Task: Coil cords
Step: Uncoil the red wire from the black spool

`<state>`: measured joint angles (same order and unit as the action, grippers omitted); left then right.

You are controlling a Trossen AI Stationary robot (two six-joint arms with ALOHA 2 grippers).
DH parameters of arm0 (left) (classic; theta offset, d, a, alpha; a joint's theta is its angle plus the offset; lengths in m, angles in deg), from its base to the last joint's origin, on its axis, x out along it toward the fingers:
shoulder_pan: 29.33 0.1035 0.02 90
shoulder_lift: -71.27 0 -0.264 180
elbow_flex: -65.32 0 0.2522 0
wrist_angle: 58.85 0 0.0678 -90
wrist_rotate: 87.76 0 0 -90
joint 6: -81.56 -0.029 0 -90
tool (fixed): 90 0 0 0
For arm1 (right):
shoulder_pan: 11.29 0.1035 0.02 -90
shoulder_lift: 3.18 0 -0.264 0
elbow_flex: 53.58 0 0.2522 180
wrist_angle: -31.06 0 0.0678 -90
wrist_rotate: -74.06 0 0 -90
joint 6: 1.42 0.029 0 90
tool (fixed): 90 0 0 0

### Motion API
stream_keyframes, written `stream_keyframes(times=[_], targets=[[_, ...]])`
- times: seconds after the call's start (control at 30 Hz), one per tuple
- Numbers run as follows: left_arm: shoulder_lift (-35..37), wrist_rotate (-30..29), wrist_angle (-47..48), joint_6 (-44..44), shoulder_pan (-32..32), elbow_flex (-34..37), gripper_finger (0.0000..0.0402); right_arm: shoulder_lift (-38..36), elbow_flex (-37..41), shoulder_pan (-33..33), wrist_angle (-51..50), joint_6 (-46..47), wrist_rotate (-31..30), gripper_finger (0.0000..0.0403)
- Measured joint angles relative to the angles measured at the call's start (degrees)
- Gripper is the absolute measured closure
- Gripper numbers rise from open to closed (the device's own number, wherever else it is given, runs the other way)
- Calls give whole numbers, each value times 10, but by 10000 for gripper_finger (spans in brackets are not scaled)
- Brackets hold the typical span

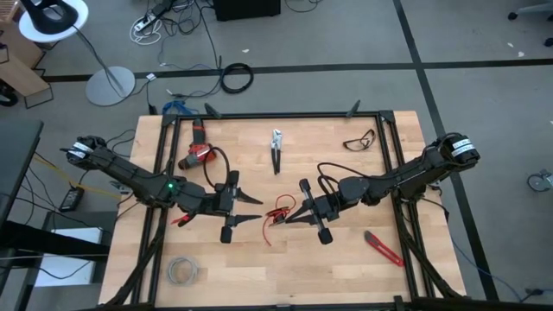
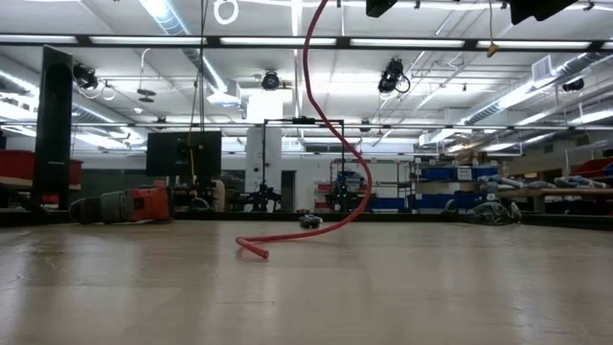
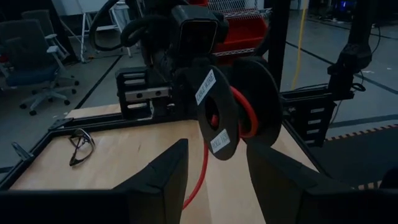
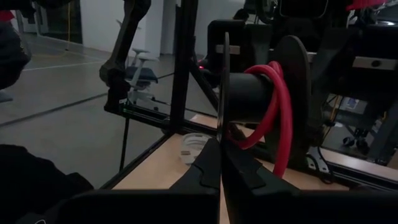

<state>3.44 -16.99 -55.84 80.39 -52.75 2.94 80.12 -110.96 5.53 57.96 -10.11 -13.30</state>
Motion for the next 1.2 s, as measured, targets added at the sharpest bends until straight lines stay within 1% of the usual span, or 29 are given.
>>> stream_keyframes(times=[0.67, 0.87, 1.0, 1.2], targets=[[0, 0, 12, 14, -10, 0, 234, 0, 0, -1, 6, -5, -2, 403], [0, 0, -17, -2, -10, 0, 234, 0, 0, -1, 6, -5, -2, 403], [0, -21, -18, -9, -10, 0, 234, 0, 0, -1, 6, -5, -2, 403], [0, -29, -44, -16, -8, 1, 234, 0, 0, -1, 6, -5, -2, 403]])
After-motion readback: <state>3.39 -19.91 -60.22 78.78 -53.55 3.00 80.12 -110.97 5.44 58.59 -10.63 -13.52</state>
